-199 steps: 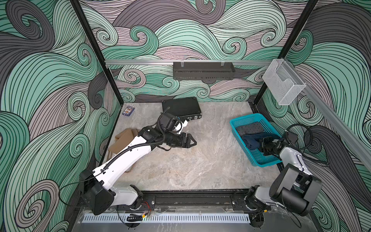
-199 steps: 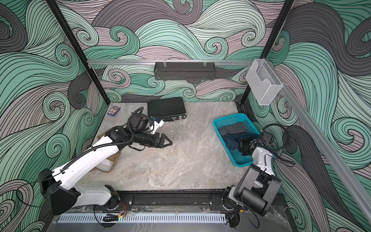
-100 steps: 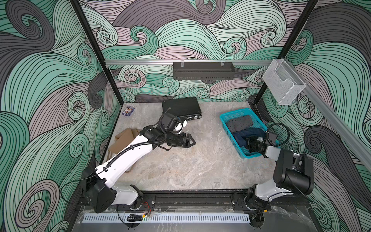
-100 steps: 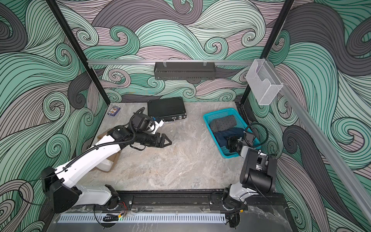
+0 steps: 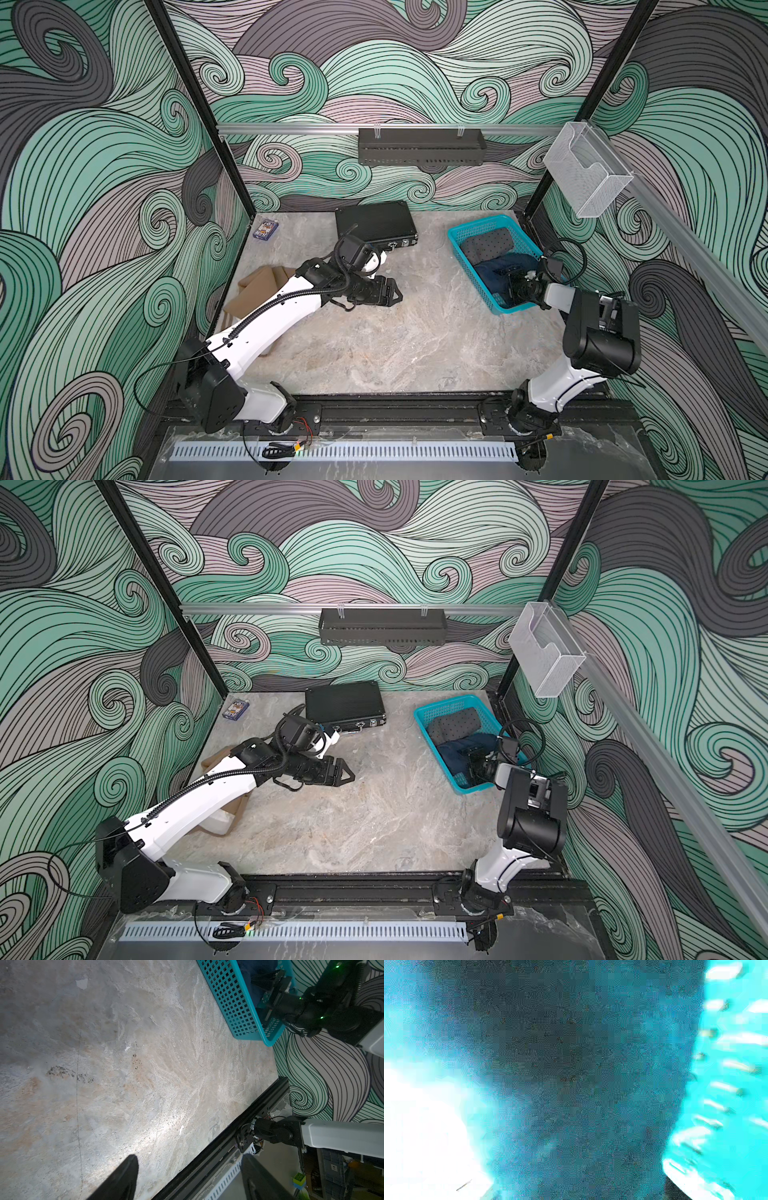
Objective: Roll up the skirts
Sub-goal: Place the skirt in the basket.
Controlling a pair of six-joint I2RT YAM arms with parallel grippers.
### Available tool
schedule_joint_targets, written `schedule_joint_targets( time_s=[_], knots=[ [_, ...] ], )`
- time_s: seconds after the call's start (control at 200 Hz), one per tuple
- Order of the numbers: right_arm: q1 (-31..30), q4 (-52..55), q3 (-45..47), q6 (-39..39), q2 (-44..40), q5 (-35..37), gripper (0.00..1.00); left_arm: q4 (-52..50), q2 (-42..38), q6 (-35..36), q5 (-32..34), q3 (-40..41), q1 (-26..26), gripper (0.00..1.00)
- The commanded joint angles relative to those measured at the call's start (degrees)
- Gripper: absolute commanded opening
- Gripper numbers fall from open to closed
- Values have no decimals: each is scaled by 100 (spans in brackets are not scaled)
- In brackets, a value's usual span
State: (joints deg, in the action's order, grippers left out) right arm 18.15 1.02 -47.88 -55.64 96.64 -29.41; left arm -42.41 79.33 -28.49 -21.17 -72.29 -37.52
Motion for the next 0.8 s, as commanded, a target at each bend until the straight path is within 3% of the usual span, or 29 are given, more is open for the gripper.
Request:
schedule_joint_targets(
  time_s=[0.0, 0.185, 0.41, 0.581, 0.701, 0.796],
  knots=[
    [-32, 1460, -196, 830, -449, 837, 80, -144, 78, 97, 93, -180, 59, 78],
    [3, 2461, -527, 1482, -853, 1503, 85, -144, 126, 70, 77, -171, 126, 78],
    [121, 2773, -516, 1827, -883, 1220, 86, -136, 179, 19, -19, -169, 183, 78],
    [-203, 3182, -714, 2352, -1840, 2018, 85, -136, 179, 17, -10, -158, 192, 78],
    [-514, 3632, -1166, 2793, -1855, 2233, 82, -140, 179, 1, -37, -160, 226, 78],
    [-929, 3925, -1430, 3145, -1874, 2924, 78, -135, 157, -12, 3, -147, 253, 78]
  ],
)
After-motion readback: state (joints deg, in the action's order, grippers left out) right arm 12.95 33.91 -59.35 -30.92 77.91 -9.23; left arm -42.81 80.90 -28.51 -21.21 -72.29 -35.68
